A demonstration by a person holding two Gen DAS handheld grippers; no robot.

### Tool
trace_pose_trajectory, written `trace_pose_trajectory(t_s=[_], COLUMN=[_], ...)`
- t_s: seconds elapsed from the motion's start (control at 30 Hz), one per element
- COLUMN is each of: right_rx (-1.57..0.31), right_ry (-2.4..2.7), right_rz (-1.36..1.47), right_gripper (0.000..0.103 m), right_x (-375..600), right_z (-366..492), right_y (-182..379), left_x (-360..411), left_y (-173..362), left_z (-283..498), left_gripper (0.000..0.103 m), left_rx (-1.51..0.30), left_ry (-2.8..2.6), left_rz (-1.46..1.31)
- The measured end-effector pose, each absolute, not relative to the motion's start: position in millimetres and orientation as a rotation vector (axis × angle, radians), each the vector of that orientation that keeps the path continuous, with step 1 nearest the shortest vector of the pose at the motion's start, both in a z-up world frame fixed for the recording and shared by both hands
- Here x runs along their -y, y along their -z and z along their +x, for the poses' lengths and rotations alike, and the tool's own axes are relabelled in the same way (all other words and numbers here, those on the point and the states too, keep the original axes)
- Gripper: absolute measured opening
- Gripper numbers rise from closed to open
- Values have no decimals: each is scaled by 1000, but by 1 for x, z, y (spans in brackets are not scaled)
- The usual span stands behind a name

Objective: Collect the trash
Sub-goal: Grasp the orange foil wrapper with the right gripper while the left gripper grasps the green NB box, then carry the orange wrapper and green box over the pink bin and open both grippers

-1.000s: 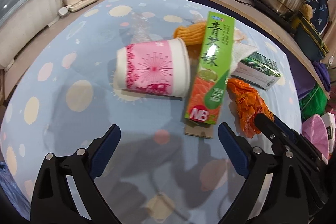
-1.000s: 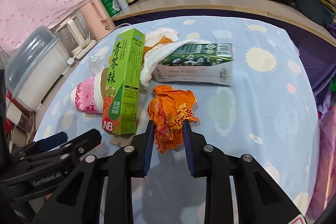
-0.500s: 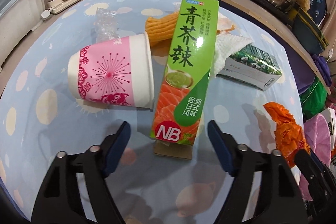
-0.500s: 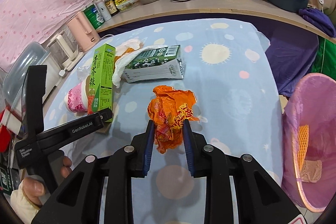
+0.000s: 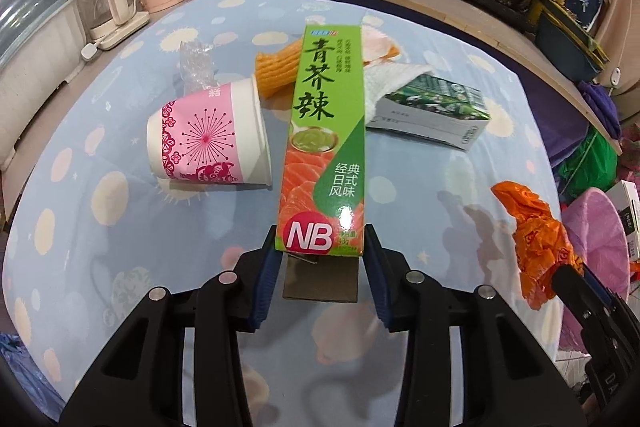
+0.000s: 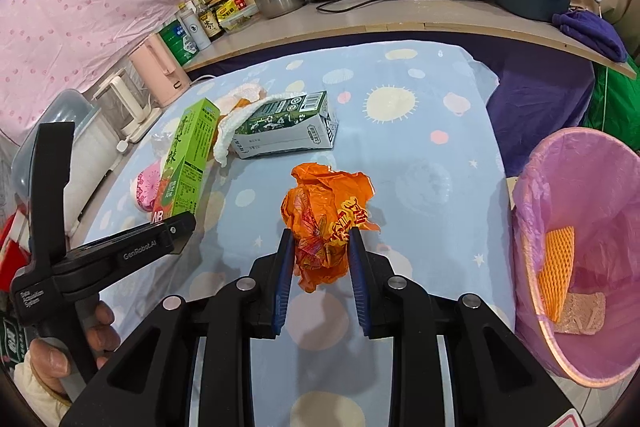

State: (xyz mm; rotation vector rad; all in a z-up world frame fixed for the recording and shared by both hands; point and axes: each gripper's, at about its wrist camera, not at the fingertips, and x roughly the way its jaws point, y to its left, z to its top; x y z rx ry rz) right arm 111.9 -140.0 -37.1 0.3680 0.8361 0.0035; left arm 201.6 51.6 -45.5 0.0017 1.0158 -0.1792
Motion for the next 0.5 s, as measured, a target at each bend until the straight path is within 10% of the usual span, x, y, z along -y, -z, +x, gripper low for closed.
trace_pose_trajectory(t_s=[0.5], right_rx=[-761], right_ry=[68], right_rz=[416], right_gripper=[25], right_x=[184], right_z=[63], right_y=[18], left_x=[-20], left_y=[-11], left_z=[139], left_gripper=[38], left_rx=[-938], left_ry=[307], left_rz=[12])
